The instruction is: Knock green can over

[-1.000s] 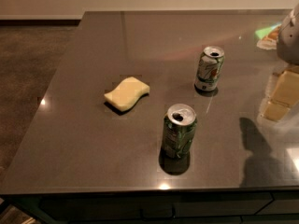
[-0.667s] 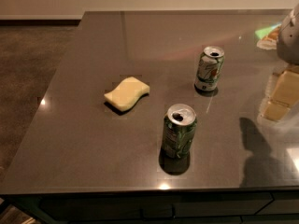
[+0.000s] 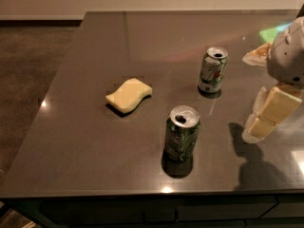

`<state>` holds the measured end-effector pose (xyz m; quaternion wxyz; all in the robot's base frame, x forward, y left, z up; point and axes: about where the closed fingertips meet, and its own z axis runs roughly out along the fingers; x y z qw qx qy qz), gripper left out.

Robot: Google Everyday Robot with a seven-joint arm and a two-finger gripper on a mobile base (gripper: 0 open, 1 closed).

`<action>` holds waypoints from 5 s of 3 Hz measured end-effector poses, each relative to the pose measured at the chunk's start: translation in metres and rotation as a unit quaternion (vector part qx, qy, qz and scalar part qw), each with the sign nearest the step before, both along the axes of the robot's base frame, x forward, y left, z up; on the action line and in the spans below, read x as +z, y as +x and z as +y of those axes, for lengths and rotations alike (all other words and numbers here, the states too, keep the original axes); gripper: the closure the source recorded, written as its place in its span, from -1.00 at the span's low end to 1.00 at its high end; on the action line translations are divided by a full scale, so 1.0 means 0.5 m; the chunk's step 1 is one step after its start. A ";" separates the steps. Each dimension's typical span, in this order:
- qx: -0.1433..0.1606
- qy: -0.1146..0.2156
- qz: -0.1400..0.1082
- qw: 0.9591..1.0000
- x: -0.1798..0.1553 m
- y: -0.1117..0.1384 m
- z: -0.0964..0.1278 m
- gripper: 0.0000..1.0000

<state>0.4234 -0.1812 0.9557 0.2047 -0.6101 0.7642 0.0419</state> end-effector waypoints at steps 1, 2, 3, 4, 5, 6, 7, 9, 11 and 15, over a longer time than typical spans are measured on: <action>0.036 0.065 0.001 0.997 -0.031 -0.031 0.065 -1.00; 0.066 0.123 -0.002 0.990 -0.062 -0.055 0.120 -1.00; 0.091 0.170 -0.005 0.981 -0.089 -0.065 0.167 -1.00; 0.106 0.208 -0.005 0.972 -0.102 -0.071 0.208 -1.00; 0.113 0.237 -0.010 0.965 -0.113 -0.068 0.239 -1.00; 0.117 0.256 -0.013 0.960 -0.118 -0.064 0.261 -1.00; 0.115 0.265 -0.013 0.957 -0.124 -0.058 0.268 -0.63; 0.093 0.267 -0.011 0.959 -0.097 -0.044 0.253 0.31; 0.068 0.166 -0.012 0.984 -0.006 -0.010 0.237 1.00; 0.126 -0.107 0.055 0.985 -0.101 0.004 0.243 0.62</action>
Offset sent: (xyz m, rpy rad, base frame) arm -0.0418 0.0901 -0.0513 0.3986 -0.0029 0.2058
